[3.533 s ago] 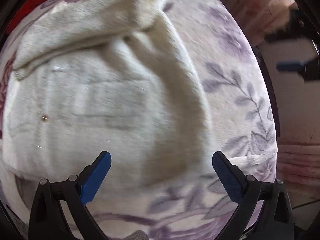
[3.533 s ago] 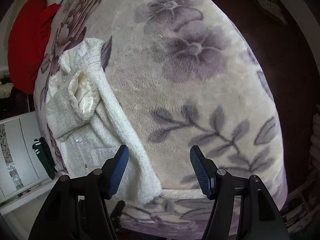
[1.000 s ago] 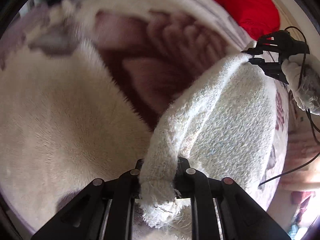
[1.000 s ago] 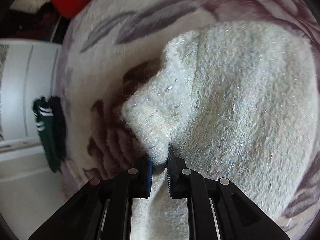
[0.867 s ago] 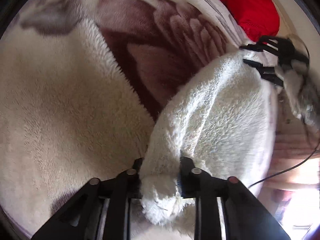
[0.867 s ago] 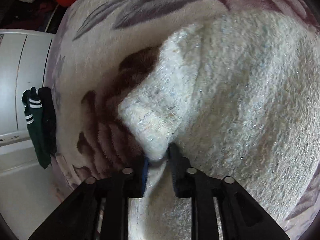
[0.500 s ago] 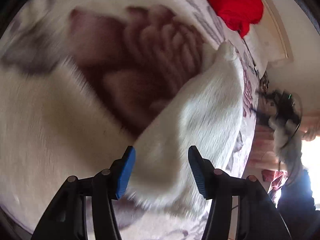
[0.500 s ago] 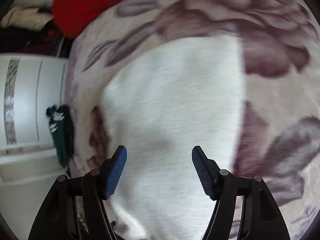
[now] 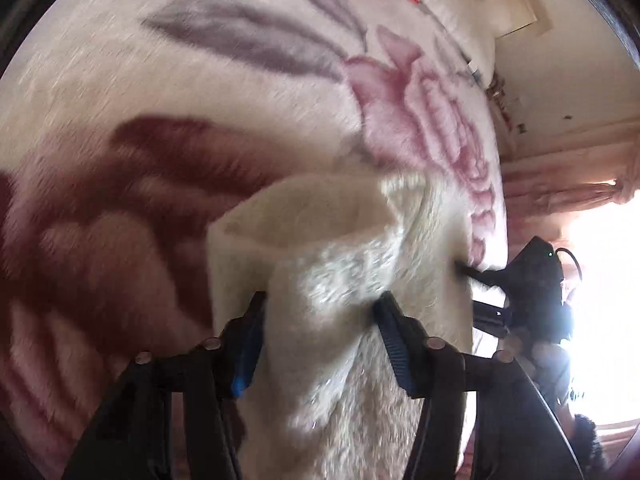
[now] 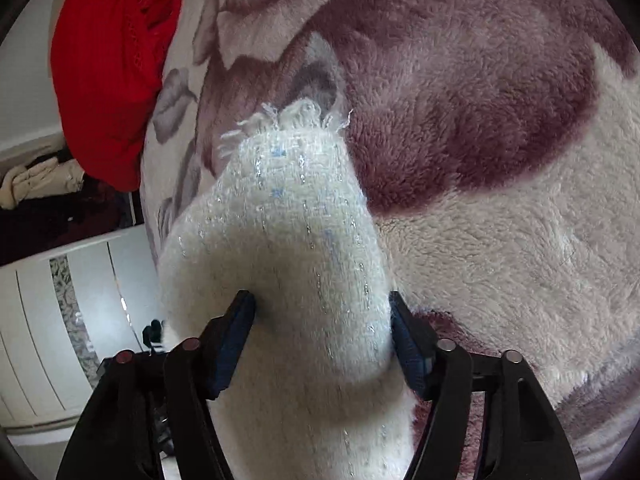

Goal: Fold large clothes

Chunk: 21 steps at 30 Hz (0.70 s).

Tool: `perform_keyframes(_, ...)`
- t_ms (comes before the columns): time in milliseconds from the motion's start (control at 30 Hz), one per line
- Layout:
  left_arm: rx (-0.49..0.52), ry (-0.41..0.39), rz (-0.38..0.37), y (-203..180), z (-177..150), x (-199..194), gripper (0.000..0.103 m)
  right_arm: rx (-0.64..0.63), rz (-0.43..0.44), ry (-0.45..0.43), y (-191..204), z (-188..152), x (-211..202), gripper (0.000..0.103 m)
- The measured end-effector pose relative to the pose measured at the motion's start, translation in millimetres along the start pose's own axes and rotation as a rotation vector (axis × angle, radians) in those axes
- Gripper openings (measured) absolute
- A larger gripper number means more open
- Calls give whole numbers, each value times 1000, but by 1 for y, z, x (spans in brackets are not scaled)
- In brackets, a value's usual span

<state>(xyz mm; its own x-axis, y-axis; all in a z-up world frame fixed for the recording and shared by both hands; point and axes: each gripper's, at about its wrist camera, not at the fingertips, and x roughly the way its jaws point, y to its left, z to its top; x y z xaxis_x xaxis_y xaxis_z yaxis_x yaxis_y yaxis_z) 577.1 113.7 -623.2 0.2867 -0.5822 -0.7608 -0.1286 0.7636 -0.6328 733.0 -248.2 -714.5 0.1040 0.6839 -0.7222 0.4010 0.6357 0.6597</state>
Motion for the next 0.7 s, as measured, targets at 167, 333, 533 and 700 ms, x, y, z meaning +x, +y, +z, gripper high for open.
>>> perform_keyframes(167,-80,-115,-54,18,-24,-42,9,-128,-55,-54,37,6,-2,11)
perform_keyframes(333,-235,-86,-162,56,-34,-38,15,-161,-129,-53,59,24,16,10)
perform_keyframes(533,-182,-129,-211,27,-66,-100,25,-168,-127,27,49,-27,-24,64)
perform_keyframes(700,-136,-135,-118,23,-143,-151,67,-140,-119,139,-12,-138,-72,64)
